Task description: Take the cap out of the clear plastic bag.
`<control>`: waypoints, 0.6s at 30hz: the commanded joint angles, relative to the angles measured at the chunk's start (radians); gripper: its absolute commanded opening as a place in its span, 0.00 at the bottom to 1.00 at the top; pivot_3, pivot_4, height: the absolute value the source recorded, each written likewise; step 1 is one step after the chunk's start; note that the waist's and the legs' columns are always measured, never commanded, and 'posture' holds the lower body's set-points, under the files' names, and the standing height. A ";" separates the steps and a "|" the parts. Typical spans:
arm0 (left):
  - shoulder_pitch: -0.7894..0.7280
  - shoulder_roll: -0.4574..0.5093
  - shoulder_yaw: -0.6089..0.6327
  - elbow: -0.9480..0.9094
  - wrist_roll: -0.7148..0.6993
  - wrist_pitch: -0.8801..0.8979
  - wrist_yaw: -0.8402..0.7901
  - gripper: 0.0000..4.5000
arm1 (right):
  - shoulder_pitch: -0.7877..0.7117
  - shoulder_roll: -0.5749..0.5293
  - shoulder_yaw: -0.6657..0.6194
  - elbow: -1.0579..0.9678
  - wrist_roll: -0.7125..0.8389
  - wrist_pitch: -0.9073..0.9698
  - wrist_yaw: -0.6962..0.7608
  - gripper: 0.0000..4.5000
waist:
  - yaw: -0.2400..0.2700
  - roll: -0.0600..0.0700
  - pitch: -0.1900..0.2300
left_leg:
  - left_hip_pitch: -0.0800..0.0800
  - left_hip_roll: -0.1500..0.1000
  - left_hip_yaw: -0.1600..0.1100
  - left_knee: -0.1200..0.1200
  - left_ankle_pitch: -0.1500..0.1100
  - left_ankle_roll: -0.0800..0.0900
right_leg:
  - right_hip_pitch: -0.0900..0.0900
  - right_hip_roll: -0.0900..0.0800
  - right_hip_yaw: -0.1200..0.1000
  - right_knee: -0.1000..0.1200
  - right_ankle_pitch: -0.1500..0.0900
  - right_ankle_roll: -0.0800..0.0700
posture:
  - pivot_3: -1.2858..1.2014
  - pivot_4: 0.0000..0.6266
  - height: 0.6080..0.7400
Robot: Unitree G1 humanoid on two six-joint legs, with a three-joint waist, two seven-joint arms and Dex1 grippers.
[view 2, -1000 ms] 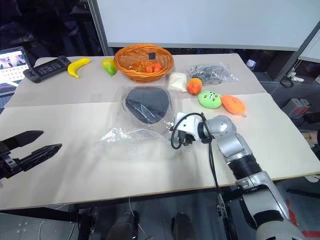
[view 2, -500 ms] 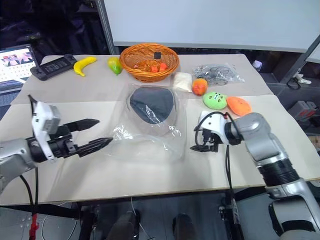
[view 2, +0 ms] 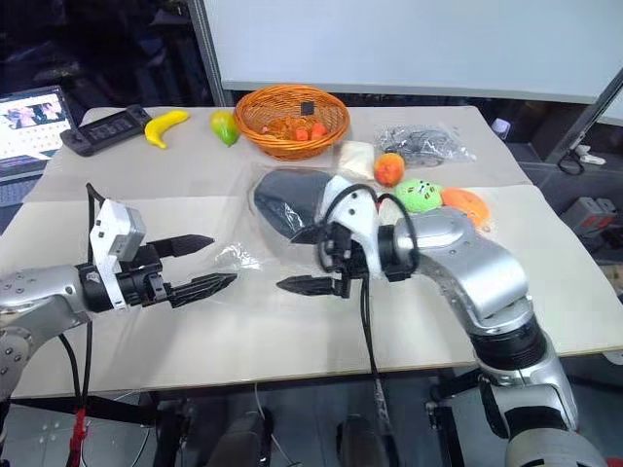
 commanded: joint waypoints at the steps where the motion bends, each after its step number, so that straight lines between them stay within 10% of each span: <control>1: 0.039 0.019 0.079 -0.063 -0.067 0.025 -0.014 1.00 | 0.027 -0.050 0.133 0.024 -0.197 -0.122 -0.087 0.92 | 0.003 0.000 0.000 | -0.001 0.000 0.000 0.000 0.000 0.000 | -0.001 0.000 0.000 0.000 0.000 0.000 | 0.52 0.24 1.00; 10: 0.113 -0.004 0.066 -0.143 -0.253 0.106 0.059 1.00 | -0.004 0.011 0.156 0.115 -0.359 -0.199 -0.183 0.92 | -0.003 0.000 0.000 | -0.002 0.001 0.000 0.000 0.000 0.000 | -0.002 0.000 0.000 0.001 0.000 0.000 | 0.52 0.24 1.00; 18: 0.060 -0.186 -0.149 -0.095 -0.207 0.148 0.312 1.00 | -0.005 0.090 0.100 0.128 -0.367 -0.195 -0.207 0.28 | 0.007 0.000 0.000 | -0.002 0.000 -0.001 0.001 0.000 0.000 | 0.000 0.000 0.000 0.001 0.000 0.000 | 0.52 0.24 1.00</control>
